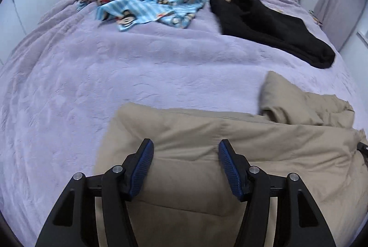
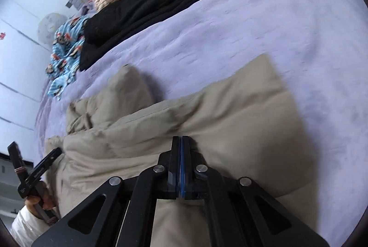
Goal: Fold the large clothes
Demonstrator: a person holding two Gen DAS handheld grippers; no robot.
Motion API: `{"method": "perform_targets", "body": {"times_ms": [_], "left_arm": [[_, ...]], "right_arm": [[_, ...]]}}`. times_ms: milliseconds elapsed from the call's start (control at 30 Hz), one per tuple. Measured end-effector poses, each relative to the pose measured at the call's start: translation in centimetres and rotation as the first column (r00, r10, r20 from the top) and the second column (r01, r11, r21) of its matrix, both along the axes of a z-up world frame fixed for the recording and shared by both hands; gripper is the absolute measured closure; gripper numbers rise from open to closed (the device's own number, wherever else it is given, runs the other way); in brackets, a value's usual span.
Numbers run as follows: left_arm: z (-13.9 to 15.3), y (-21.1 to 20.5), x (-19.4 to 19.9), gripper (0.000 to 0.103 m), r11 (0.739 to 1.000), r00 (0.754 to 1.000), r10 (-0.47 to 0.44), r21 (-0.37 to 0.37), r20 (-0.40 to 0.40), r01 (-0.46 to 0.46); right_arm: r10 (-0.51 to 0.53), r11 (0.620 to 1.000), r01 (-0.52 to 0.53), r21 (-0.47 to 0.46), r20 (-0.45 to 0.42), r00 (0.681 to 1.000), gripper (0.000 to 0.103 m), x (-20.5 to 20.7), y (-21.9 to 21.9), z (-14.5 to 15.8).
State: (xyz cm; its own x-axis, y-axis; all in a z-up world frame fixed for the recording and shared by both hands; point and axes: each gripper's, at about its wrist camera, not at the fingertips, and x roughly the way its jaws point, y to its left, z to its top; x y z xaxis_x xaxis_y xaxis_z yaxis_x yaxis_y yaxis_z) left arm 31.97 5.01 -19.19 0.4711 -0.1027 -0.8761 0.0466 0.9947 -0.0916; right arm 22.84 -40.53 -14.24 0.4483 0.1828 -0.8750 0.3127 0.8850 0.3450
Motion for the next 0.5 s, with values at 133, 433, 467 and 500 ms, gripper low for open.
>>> {"method": "perform_targets", "body": {"times_ms": [133,433,467,500], "left_arm": [[-2.9,1.9,1.0,0.040,0.997,0.998,0.047,-0.062,-0.053,-0.050],[-2.9,1.3,1.5,0.039,0.995,0.992,0.096,-0.019,-0.077,-0.098],[-2.1,1.5,1.1,0.039,0.995,0.992,0.101,-0.011,-0.079,-0.103],[-1.2,1.7,0.6,0.039,0.995,0.992,0.102,0.000,-0.074,-0.102]], "right_arm": [[-0.109,0.993,0.110,0.034,-0.028,0.994,0.103,-0.8,-4.0,-2.1],[-0.149,0.988,0.151,0.038,-0.049,0.988,0.103,0.9,-4.2,-4.4],[-0.156,0.987,0.158,0.031,-0.054,0.986,0.103,0.7,-4.1,-3.9],[-0.163,0.986,0.165,0.029,-0.056,0.985,0.099,0.6,-3.7,-3.3]]}}
